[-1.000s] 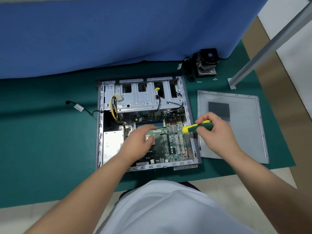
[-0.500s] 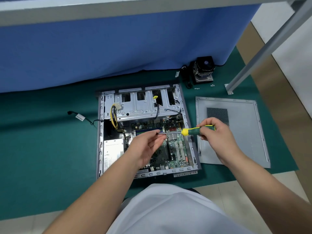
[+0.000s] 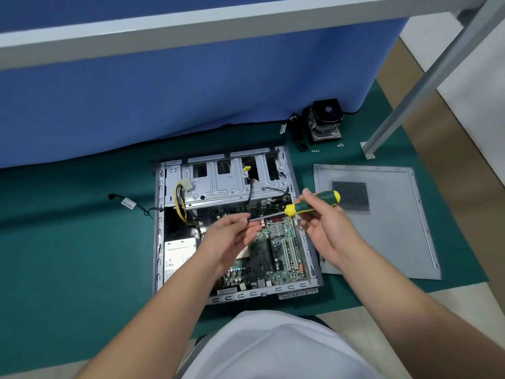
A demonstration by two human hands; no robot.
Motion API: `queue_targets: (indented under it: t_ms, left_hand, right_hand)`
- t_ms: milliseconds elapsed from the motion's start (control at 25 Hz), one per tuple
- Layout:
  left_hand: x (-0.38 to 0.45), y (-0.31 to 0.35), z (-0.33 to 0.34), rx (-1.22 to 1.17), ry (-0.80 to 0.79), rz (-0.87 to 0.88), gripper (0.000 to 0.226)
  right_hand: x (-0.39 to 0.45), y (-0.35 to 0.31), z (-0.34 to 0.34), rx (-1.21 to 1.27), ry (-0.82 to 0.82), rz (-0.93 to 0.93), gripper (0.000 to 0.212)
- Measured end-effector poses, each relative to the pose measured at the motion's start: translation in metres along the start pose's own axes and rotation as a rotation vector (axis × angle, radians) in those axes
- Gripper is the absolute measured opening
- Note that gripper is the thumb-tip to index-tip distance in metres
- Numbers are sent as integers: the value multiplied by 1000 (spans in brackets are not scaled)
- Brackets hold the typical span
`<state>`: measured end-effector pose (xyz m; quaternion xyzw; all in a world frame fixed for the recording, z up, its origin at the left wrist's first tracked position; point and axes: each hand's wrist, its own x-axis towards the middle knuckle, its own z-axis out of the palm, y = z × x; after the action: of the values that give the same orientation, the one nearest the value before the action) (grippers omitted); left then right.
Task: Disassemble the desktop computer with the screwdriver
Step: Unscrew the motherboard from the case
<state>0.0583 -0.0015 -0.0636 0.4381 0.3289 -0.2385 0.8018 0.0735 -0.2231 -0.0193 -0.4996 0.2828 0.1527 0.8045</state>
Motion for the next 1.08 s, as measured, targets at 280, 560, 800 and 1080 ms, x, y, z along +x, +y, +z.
queue_targets:
  t_ms: [280, 560, 800, 1080]
  left_hand:
    - [11, 20, 16, 129, -1, 79, 17]
    - [29, 46, 69, 57, -124, 52, 17]
    - [47, 62, 92, -143, -219, -108, 35]
    - [65, 65, 105, -141, -288, -131, 47]
  right_hand:
    - [34, -57, 23, 139, -85, -126, 27]
    - [65, -57, 41, -559, -206, -145, 12]
    - [91, -61, 26, -491, -303, -152, 13]
    - [112, -70, 5, -384, -442, -14, 16]
